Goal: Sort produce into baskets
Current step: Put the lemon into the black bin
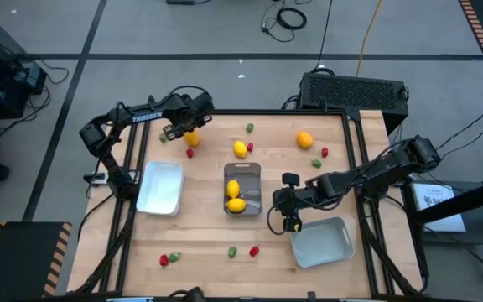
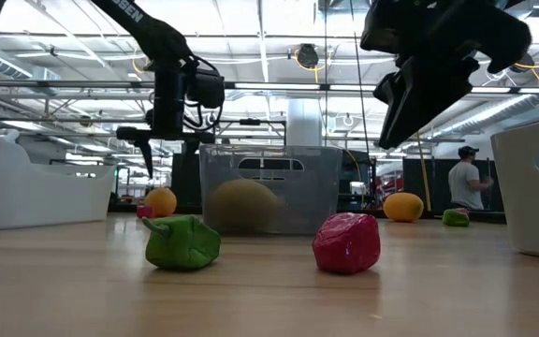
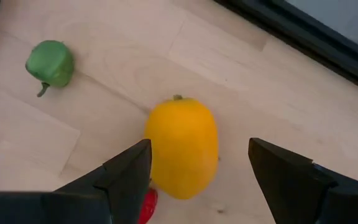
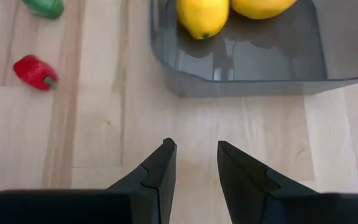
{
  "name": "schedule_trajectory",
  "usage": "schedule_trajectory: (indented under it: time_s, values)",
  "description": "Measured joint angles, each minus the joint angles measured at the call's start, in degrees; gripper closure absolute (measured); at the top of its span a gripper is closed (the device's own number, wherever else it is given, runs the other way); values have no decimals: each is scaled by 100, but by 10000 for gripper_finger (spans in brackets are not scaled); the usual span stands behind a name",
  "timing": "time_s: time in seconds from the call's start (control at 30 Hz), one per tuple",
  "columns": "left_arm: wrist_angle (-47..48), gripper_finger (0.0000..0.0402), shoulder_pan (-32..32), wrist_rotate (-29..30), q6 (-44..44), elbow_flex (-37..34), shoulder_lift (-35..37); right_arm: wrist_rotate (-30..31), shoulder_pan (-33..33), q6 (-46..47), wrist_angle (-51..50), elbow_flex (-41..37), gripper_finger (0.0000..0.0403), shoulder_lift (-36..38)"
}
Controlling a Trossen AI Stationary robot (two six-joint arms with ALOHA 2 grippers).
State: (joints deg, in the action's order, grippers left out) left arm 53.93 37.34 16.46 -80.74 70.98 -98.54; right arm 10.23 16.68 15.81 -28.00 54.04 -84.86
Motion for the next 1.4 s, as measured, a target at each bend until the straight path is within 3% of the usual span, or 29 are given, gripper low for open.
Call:
schedule_trajectory:
  time_s: [0.63, 1.07, 1.4]
  values:
    - [-2, 127, -121, 83, -269, -39, -819, -4, 149, 175, 29, 0, 294, 0]
    - [-79, 128, -61, 73, 334, -31, -932, -3, 149, 177, 32, 0, 294, 0]
    - [-64, 187, -57, -111, 614, -29, -930, -1, 149, 175, 75, 0, 294, 0]
